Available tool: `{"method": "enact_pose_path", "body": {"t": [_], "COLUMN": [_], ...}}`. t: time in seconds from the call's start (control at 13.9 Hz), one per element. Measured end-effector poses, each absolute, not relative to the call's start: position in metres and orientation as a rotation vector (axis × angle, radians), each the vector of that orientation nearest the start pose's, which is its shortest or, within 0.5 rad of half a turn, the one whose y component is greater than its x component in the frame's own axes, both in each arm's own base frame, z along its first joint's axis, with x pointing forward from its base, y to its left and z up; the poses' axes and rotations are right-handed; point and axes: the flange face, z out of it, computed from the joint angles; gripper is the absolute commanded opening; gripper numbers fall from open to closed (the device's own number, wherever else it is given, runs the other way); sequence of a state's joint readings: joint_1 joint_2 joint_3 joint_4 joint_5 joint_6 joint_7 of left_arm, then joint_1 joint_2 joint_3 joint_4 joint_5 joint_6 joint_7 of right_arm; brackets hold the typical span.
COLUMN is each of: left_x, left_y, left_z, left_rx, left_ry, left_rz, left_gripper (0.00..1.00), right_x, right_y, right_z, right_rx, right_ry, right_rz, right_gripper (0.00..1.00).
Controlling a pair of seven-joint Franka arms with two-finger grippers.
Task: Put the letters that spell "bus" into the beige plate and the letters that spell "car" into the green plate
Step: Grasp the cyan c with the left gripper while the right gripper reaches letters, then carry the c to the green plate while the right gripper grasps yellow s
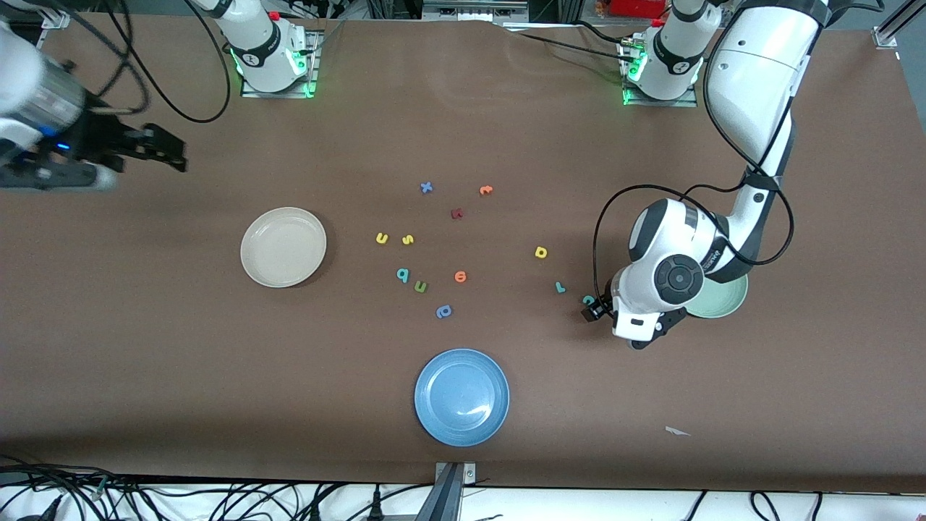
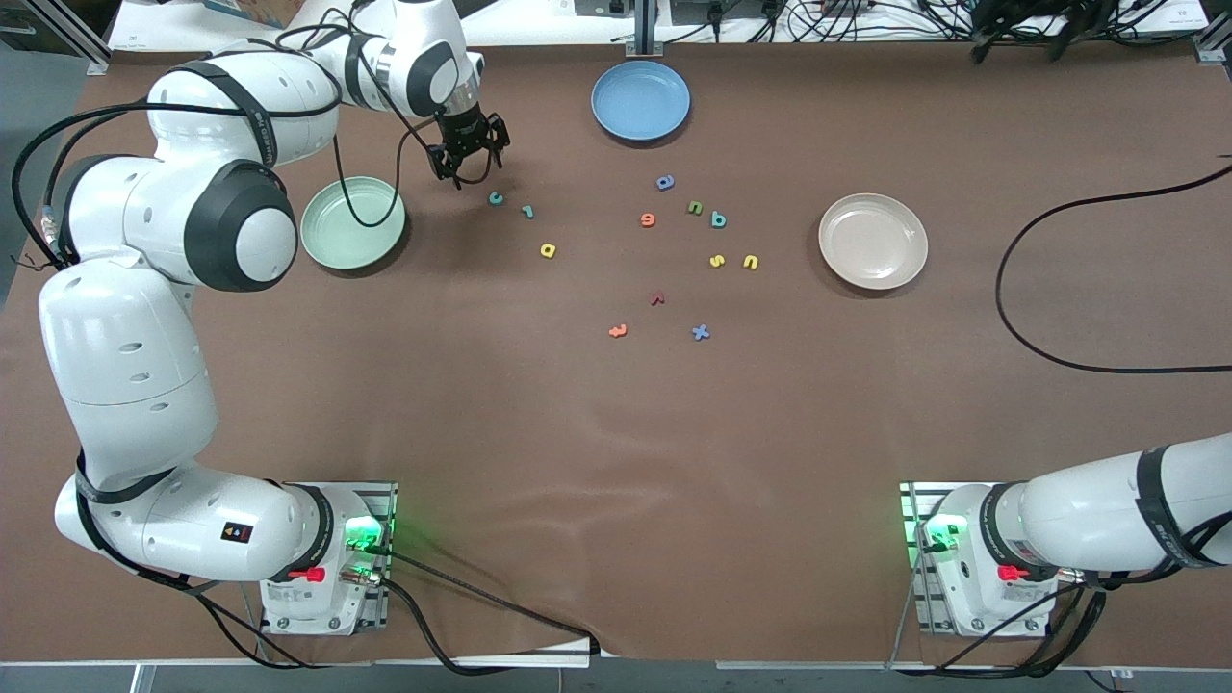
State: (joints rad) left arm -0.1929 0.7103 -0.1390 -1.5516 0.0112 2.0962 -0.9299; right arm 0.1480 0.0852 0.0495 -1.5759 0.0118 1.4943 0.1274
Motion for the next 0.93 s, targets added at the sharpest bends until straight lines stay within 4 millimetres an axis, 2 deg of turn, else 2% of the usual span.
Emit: {"method": "enact_pose_path", "body": {"t": [0.14, 0.36, 0.57, 0.79, 0.93], "left_x": [0.653, 0.652, 0.65, 0.647, 0.646], "left_y": [-0.214, -0.214, -0.213, -0.213, -0.213], "left_z": [0.209, 0.196, 0.184, 0.17, 0.166], "left_rx": [-2.971, -2.982, -2.982, -2.973, -2.97], "left_ry": [-0.92, -0.883, -0.853, -0.848, -0.848], "left_rz": [0.272, 0.281, 0.304, 0.329, 0.335], "left_gripper": [0.87, 0.82, 0.82, 0.82, 0.78], "right_x": [0.567, 0.574, 0.576, 0.568, 0.56], "right_y": [0.17, 0.239, 0.283, 0.324, 0.355], "right_z": [0.513, 0.457, 0.413, 0.369, 0.335], "right_rx": [-3.159, -3.188, -3.19, -3.174, -3.153], "right_ry": [-0.092, 0.07, 0.262, 0.433, 0.561], "right_rz": [0.356, 0.338, 0.286, 0.232, 0.199], "right_gripper": [1.0, 1.0, 1.0, 0.99, 0.89]}}
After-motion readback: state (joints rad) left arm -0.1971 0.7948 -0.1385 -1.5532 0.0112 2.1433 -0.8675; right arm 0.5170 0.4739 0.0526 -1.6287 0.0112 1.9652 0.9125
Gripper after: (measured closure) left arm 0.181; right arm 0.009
